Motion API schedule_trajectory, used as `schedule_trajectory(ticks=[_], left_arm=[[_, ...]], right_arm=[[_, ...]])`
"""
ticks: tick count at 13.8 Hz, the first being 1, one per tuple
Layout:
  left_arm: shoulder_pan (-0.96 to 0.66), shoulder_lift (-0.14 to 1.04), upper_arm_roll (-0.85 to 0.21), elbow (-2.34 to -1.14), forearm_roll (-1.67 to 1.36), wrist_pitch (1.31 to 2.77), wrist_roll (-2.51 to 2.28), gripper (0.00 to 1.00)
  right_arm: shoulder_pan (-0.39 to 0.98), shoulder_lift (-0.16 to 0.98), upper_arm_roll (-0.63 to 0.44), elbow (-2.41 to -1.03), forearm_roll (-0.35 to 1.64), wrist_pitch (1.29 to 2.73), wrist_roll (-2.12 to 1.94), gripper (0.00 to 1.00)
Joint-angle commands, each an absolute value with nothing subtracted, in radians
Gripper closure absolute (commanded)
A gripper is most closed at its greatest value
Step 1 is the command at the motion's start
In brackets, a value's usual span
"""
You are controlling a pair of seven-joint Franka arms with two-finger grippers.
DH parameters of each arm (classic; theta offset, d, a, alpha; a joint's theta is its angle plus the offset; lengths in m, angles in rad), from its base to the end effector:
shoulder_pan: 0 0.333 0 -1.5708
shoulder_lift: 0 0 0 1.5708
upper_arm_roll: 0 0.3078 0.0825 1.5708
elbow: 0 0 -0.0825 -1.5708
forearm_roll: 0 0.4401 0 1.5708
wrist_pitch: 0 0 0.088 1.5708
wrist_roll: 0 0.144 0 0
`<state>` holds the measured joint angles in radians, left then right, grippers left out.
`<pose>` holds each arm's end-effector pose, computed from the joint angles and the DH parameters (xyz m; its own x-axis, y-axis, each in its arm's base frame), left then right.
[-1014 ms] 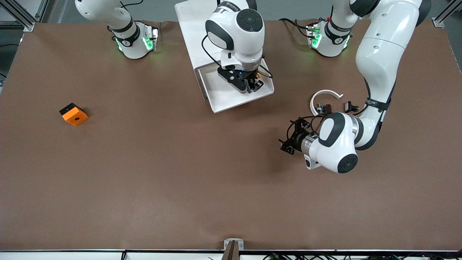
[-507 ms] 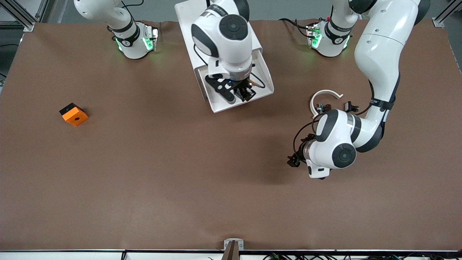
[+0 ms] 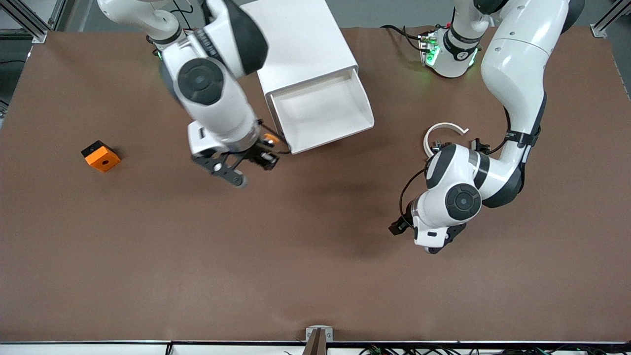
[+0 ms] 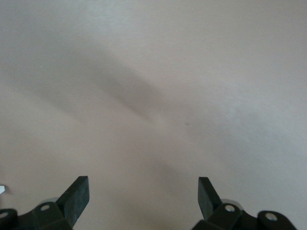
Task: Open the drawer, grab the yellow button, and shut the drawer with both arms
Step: 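Lift the button out with the right gripper while the left gripper nears the drawer, then push the drawer shut with the left gripper while the right gripper lowers the button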
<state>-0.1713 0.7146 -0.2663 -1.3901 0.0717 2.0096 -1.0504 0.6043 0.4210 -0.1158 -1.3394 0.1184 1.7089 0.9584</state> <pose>0.7036 -0.2903 0.2210 0.7970 0.5894 -0.1317 0.5938 -0.8046 -0.0073 0.6309 0.3663 0.4318 0.8837 -0.4603 -0.0847 -0.4619 -0.8869 0.0005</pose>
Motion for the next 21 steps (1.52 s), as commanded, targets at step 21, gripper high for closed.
schedule_trajectory(ticks=[21], left_arm=[[-0.547, 0.568, -0.301, -1.425, 0.134, 1.922, -1.17, 0.0]], right_arm=[[-0.132, 0.495, -0.095, -1.904, 0.199, 2.413, -0.253, 1.0]])
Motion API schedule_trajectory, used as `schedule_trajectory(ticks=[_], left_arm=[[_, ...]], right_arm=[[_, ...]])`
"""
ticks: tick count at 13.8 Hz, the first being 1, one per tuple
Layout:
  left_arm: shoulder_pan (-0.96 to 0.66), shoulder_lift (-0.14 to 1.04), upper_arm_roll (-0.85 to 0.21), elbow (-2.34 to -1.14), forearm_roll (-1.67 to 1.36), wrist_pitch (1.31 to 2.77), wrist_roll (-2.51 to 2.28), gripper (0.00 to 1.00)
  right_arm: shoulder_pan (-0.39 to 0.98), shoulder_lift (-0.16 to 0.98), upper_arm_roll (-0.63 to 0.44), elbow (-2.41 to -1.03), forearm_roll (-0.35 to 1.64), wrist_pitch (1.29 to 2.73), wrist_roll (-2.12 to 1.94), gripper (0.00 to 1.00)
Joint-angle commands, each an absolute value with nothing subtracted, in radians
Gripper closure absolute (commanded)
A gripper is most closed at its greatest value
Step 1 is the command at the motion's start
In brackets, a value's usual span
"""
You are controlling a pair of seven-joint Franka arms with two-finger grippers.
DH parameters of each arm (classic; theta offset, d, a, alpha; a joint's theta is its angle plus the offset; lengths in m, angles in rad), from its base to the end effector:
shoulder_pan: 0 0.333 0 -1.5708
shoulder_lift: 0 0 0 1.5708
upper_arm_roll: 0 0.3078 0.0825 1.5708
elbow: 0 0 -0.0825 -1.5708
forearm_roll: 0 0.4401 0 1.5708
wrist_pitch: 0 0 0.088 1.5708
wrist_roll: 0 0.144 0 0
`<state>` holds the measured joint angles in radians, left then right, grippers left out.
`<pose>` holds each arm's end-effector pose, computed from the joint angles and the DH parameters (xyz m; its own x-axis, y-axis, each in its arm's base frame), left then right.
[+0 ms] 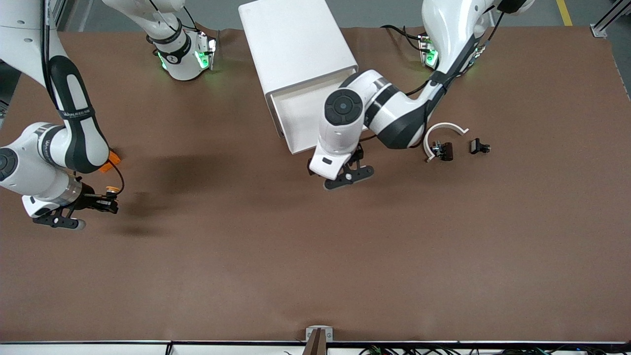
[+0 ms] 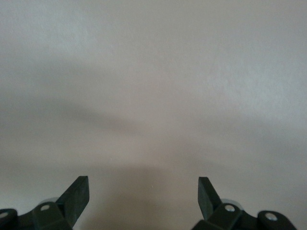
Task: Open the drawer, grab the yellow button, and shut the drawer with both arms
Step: 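Push the drawer shut with the left gripper while the right gripper lowers the button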
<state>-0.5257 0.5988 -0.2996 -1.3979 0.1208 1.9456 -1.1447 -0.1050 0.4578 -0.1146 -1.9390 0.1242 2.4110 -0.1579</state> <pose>0.5463 -0.5258 0.3007 0.9472 0.3148 -0.0611 0.3155 -0.9489 0.0006 0.6445 -0.1408 0.1642 0.9897 -0.1412 0.0227 -0.1404 -0.9896 -0.0308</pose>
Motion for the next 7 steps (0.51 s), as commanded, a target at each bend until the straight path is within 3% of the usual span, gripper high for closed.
schedule_trajectory(ticks=[1, 7], left_arm=[[-0.549, 0.566, -0.323, -1.424, 0.132, 1.896, -1.183, 0.0], [-0.546, 0.565, -0.409, -1.428, 0.104, 1.792, -1.229, 0.0]], right_arm=[[-0.138, 0.509, -0.095, -1.89, 0.205, 2.416, -0.274, 1.0], [-0.132, 0.597, -0.095, -1.885, 0.202, 2.577, -0.302, 1.0]])
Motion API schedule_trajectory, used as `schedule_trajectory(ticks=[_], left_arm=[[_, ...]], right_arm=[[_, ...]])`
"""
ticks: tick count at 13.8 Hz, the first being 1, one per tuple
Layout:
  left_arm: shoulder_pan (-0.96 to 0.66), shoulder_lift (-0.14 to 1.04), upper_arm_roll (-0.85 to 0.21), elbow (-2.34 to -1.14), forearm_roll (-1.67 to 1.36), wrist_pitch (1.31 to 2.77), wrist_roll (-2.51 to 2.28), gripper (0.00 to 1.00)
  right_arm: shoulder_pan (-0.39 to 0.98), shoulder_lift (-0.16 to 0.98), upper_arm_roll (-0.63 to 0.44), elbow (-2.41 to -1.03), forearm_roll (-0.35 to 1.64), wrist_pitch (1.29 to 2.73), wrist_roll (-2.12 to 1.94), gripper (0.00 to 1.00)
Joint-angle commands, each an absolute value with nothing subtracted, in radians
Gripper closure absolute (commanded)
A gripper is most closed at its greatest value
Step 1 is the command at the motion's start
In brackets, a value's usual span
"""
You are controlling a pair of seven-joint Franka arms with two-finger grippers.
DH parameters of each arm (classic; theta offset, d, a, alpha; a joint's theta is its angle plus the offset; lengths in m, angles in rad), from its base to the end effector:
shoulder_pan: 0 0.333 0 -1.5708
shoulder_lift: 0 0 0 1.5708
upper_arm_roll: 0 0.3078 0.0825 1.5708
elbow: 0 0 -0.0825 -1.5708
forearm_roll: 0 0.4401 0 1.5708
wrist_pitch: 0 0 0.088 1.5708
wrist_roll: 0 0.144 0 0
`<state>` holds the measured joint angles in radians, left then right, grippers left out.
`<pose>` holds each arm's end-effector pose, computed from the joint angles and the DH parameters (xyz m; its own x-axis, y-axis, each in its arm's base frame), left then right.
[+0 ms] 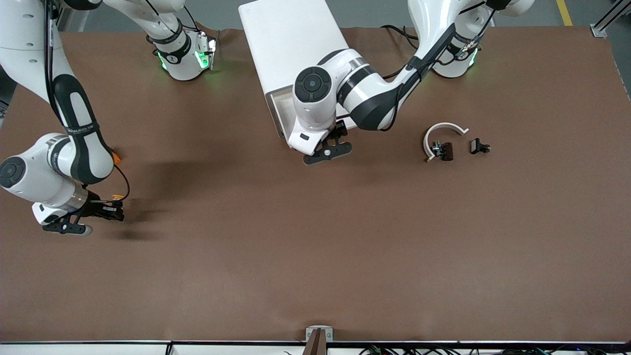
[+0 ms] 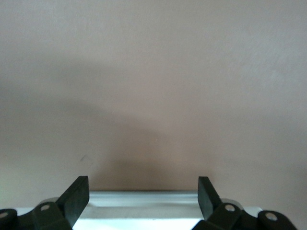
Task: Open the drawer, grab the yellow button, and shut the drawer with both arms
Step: 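Push the drawer shut with the left gripper while the right gripper lowers the button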
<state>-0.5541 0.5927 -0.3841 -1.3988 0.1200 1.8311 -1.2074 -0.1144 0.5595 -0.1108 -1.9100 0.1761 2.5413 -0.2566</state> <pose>0.4802 -0.5648 0.3056 0.9513 0.2774 -0.1348 0.2693 -0.9601 -0.0750 0.6539 -0.1494 0.1220 0.9921 -0.0920 0.0855 -0.0897 -0.9955 -0.0308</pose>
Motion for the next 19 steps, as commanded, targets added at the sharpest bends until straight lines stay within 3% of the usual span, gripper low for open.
schedule_trajectory(ticks=[1, 10, 11, 12, 14, 19], left_arm=[[-0.546, 0.565, -0.419, -1.431, 0.095, 1.77, -1.232, 0.0], [-0.546, 0.578, -0.469, -1.445, -0.072, 1.706, -1.27, 0.0], [-0.546, 0.578, -0.468, -1.445, -0.096, 1.706, -1.27, 0.0], [-0.545, 0.581, -0.468, -1.445, -0.124, 1.706, -1.269, 0.0], [-0.535, 0.595, -0.468, -1.445, -0.162, 1.706, -1.269, 0.0], [-0.52, 0.632, -0.468, -1.443, -0.271, 1.707, -1.27, 0.0]], right_arm=[[-0.132, 0.6, -0.095, -1.885, 0.202, 2.583, -0.304, 1.0], [-0.149, 0.646, -0.095, -1.879, 0.209, 2.615, -0.301, 0.99], [-0.149, 0.646, -0.095, -1.878, 0.209, 2.615, -0.301, 0.91], [-0.147, 0.646, -0.095, -1.878, 0.209, 2.614, -0.296, 0.76], [-0.137, 0.643, -0.095, -1.876, 0.206, 2.608, -0.301, 0.0], [-0.14, 0.571, -0.1, -1.872, 0.196, 2.536, -0.391, 0.0]])
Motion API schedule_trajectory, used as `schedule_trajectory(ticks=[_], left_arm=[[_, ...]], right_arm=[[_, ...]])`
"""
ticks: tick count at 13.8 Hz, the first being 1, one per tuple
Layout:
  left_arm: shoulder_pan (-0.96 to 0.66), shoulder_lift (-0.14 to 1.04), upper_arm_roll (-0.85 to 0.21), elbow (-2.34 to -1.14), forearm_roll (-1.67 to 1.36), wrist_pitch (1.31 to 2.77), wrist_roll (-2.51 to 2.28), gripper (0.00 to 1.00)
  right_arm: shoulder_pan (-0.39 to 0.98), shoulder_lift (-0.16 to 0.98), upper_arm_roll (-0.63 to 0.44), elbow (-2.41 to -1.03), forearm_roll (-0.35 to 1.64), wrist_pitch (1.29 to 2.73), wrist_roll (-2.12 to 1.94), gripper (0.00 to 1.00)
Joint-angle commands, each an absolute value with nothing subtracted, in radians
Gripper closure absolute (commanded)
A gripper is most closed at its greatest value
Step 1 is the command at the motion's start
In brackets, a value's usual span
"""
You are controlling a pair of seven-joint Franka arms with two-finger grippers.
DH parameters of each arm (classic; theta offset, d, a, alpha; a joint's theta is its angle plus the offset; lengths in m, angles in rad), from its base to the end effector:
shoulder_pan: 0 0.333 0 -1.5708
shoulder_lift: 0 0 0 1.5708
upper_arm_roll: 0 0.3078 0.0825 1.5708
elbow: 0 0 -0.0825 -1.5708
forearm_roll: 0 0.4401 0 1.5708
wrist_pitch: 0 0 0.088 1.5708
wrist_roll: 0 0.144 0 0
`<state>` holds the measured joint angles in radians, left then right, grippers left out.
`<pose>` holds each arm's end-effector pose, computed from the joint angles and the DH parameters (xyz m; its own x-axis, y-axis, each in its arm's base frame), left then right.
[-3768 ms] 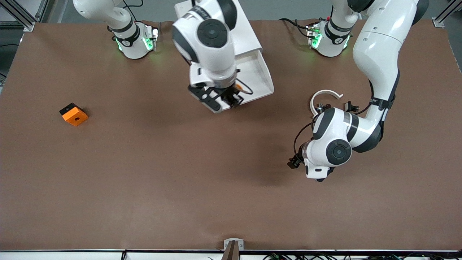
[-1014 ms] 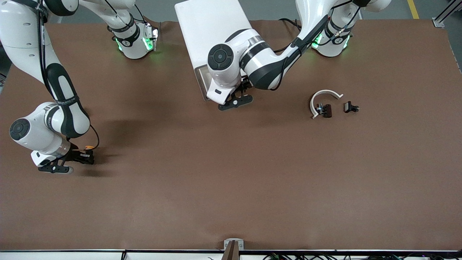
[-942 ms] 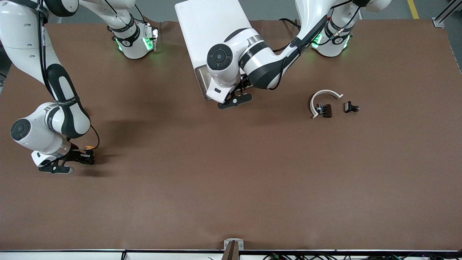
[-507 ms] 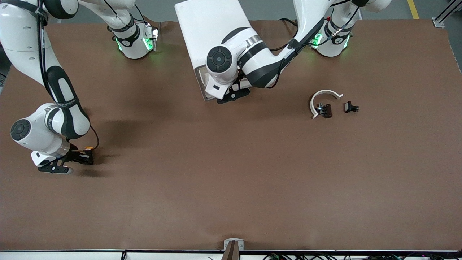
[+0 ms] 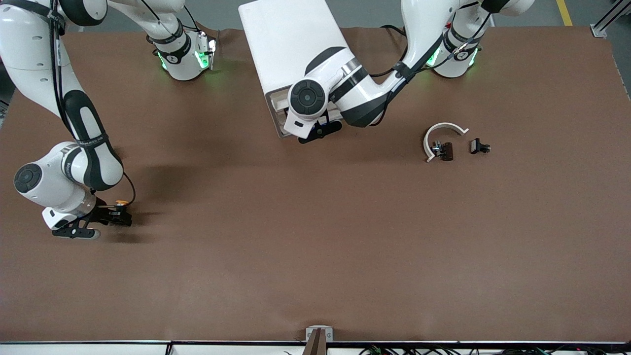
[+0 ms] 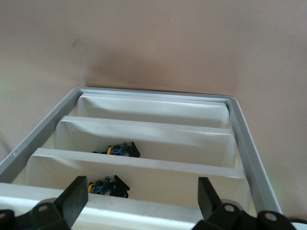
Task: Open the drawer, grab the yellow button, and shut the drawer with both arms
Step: 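Push the drawer shut with the left gripper while the right gripper lowers the button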
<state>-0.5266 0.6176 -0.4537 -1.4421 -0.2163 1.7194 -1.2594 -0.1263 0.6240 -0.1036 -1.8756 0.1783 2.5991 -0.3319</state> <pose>0.4076 -0.5863 0.2839 0.7873 0.3563 -0.5032 0.3319 -0.9327 -0.1411 0.6609 -0.1559 0.0991 0.9934 -0.0239 0.1124 -0.0228 -0.9997 -0.0109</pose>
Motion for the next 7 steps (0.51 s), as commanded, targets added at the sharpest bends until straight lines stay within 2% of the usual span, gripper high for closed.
schedule_trajectory(ticks=[1, 7], left_arm=[[-0.519, 0.635, -0.466, -1.443, -0.294, 1.707, -1.27, 0.0], [-0.505, 0.655, -0.466, -1.443, -0.386, 1.707, -1.273, 0.0]], right_arm=[[-0.14, 0.546, -0.101, -1.864, 0.196, 2.486, -0.391, 0.0], [-0.138, 0.376, -0.127, -1.757, 0.187, 2.038, -0.324, 0.0]])
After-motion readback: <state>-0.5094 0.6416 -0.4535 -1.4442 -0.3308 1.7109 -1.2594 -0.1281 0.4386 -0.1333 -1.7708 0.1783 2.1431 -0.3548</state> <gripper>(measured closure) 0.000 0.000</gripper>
